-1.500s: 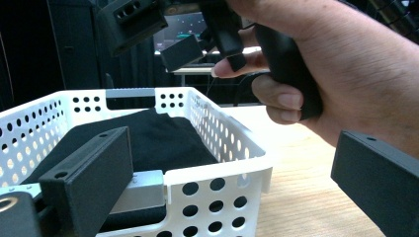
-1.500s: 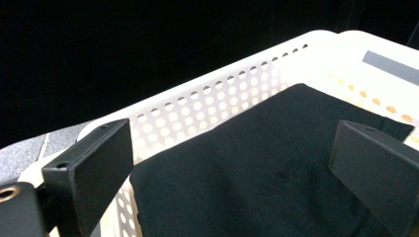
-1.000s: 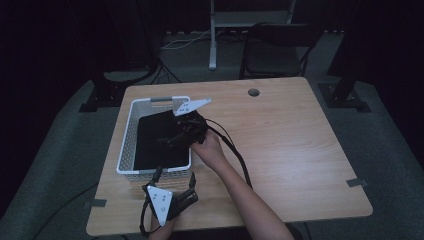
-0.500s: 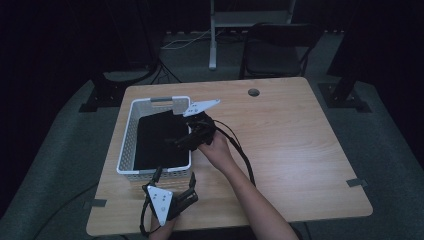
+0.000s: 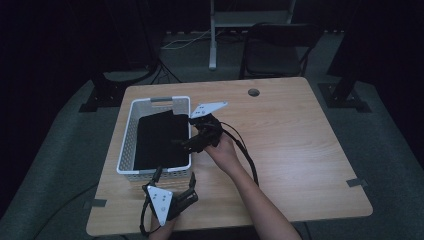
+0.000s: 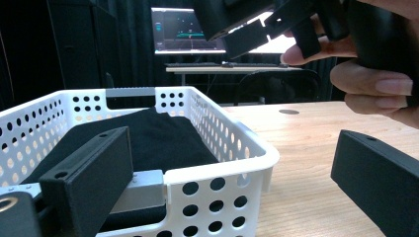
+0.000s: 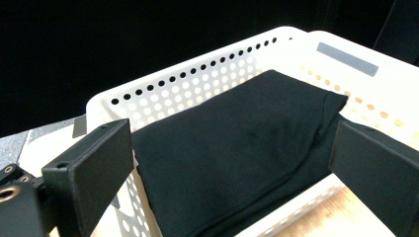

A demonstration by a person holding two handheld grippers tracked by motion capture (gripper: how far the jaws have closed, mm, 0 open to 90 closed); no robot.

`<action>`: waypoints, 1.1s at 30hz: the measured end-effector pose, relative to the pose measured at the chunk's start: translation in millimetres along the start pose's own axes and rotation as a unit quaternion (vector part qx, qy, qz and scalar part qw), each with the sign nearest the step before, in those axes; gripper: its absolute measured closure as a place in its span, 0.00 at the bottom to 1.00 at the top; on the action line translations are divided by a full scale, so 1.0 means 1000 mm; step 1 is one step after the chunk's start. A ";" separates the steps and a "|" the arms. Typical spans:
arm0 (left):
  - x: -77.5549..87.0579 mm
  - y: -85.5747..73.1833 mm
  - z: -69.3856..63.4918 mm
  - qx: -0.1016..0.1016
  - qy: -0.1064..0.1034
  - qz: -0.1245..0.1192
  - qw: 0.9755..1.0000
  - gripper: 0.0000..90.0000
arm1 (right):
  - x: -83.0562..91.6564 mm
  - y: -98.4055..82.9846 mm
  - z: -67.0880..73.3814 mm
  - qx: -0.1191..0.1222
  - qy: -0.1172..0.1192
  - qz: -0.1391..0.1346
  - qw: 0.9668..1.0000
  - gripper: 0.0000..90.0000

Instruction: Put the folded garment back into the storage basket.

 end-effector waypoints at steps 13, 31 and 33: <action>0.000 0.000 0.000 0.000 0.000 0.000 1.000 0.04 | 0.013 -0.007 -0.004 -0.007 -0.007 -0.006 1.000 0.03; 0.000 0.000 0.000 0.000 0.000 0.000 1.000 0.04 | 0.032 -0.016 -0.012 -0.017 -0.019 -0.016 1.000 0.03; 0.000 0.000 0.000 0.000 0.000 0.000 1.000 0.04 | 0.034 -0.017 -0.012 -0.019 -0.021 -0.017 0.999 0.03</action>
Point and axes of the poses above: each handheld gripper's, and its own axes: x roughly backward along the jaws, y roughly out of its top, z roughly to its left, the point moved 5 cm from there along -x, roughly forward along the jaws, and after that the axes turned 7 degrees about -x, right-handed, at the moved point
